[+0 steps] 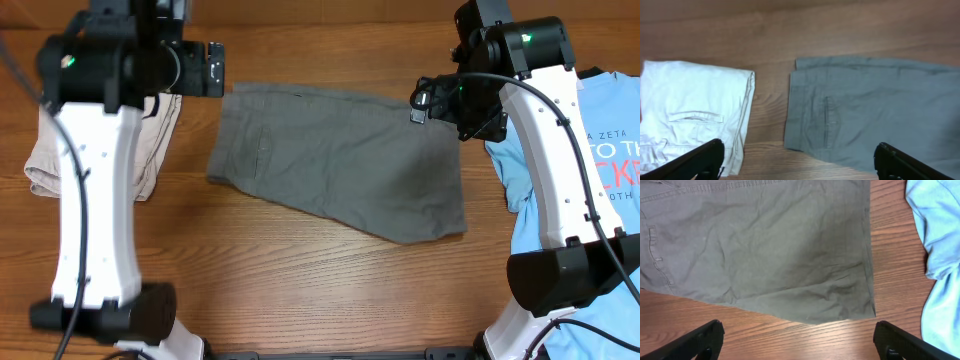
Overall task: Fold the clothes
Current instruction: 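Move the left gripper to the left edge of the grey shorts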
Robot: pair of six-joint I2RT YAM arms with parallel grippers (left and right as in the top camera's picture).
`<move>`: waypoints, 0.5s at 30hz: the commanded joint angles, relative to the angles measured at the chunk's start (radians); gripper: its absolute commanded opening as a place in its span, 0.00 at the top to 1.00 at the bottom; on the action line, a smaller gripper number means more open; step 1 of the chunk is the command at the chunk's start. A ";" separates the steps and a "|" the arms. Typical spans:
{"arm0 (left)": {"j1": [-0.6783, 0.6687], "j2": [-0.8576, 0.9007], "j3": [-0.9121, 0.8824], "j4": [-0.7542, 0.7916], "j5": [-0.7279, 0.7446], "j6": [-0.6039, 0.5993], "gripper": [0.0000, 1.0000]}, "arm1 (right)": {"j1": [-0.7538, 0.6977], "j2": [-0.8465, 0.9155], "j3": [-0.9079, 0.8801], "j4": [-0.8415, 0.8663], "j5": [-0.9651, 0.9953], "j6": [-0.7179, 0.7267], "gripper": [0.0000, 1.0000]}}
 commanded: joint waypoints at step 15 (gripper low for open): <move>-0.003 0.526 0.028 0.169 0.079 0.241 0.18 | -0.003 0.000 0.006 -0.025 0.021 -0.005 0.00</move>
